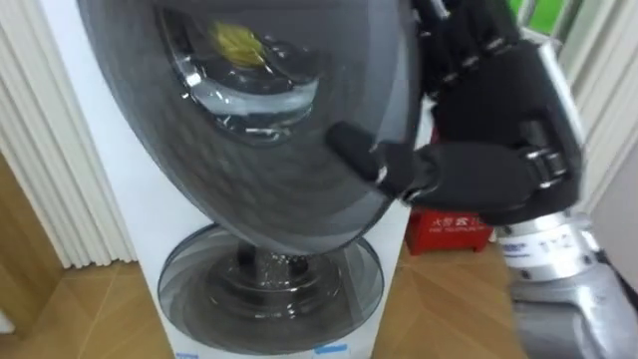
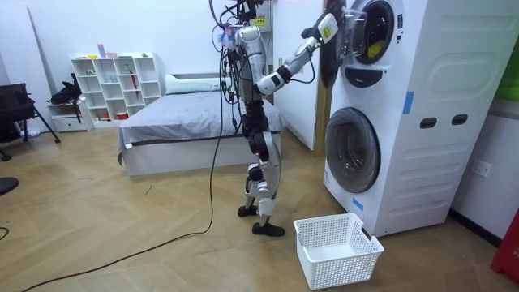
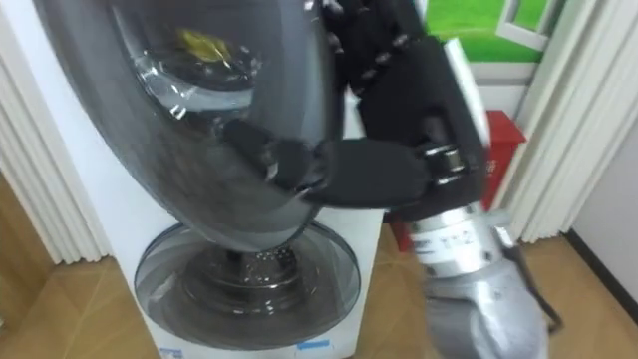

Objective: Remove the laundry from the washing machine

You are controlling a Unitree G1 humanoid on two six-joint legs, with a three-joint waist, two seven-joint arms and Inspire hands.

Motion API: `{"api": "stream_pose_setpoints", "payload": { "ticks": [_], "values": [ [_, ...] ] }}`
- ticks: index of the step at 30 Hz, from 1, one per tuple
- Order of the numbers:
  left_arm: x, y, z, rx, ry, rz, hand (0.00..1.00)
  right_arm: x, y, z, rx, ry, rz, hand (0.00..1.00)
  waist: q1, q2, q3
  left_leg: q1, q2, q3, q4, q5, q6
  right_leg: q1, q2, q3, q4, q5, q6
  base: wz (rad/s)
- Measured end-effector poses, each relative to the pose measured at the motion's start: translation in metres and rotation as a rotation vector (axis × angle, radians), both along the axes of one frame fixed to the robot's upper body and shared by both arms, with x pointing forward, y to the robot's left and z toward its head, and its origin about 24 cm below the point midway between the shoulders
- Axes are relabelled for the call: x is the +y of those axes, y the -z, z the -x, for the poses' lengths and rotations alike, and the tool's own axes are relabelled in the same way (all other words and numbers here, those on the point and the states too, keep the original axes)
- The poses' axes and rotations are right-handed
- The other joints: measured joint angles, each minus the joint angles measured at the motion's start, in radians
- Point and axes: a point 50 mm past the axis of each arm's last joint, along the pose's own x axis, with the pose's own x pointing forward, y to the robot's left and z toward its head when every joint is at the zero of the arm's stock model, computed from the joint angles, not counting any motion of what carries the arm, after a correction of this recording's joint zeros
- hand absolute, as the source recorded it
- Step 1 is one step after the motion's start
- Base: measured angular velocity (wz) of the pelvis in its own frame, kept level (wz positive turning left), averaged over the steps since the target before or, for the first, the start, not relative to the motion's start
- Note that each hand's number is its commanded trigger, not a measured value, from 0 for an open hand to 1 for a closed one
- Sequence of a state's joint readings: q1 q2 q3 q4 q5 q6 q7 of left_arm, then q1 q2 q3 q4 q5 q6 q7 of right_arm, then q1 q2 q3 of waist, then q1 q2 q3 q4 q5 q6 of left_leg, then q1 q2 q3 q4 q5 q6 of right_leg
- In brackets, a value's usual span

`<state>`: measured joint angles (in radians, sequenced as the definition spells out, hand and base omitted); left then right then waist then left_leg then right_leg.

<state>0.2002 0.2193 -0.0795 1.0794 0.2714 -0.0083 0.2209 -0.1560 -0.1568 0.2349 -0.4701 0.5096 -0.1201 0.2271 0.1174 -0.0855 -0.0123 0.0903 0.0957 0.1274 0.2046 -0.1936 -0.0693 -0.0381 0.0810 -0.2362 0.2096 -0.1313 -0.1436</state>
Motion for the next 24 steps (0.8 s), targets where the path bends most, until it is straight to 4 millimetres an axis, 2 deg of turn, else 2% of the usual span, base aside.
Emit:
{"api": "stream_pose_setpoints", "payload": {
  "ticks": [7,9,14,17,19,24],
  "values": [
    [0.003,-0.001,-0.004,-0.016,-0.027,0.008,0.0,0.03,-0.003,0.012,-0.07,-0.273,0.048,0.0,0.033,-0.005,0.0001,-0.019,-0.003,-0.003,0.0,0.005,0.006,-0.001,0.0,-0.013,-0.006,-0.009,0.02,0.07],
    [0.003,-0.002,-0.006,-0.022,-0.028,0.007,0.0,0.038,-0.004,0.014,-0.076,-0.332,0.068,0.0,0.046,-0.005,0.0,-0.023,-0.005,-0.017,-0.001,0.005,0.006,-0.002,-0.002,-0.016,-0.005,-0.012,0.025,0.08],
    [0.003,-0.002,-0.007,-0.025,-0.028,0.007,0.0,0.053,0.009,0.017,-0.032,-0.446,0.153,0.0,0.075,-0.005,0.0009,-0.014,-0.009,-0.035,-0.012,0.005,0.005,0.005,-0.01,-0.023,-0.008,-0.017,0.034,0.08],
    [0.003,-0.002,-0.012,-0.035,-0.026,0.005,0.0,0.054,0.02,0.013,0.01,-0.452,0.212,0.0,0.089,-0.011,0.0072,-0.005,-0.021,-0.036,-0.027,0.004,0.008,0.009,-0.017,-0.027,-0.009,-0.02,0.038,0.08],
    [0.002,-0.003,-0.018,-0.05,-0.023,0.005,0.0,0.055,0.021,0.013,0.012,-0.464,0.234,0.0,0.1,-0.018,0.015,-0.006,-0.022,-0.036,-0.032,0.001,0.013,0.01,-0.019,-0.03,-0.014,-0.02,0.039,0.05],
    [0.0,-0.004,-0.028,-0.078,-0.013,0.005,0.0,0.059,0.024,0.016,0.011,-0.502,0.254,0.0,0.112,-0.019,0.0172,-0.007,-0.027,-0.048,-0.036,-0.003,0.02,0.019,-0.027,-0.046,-0.024,-0.025,0.047,0.13]
  ]
}}
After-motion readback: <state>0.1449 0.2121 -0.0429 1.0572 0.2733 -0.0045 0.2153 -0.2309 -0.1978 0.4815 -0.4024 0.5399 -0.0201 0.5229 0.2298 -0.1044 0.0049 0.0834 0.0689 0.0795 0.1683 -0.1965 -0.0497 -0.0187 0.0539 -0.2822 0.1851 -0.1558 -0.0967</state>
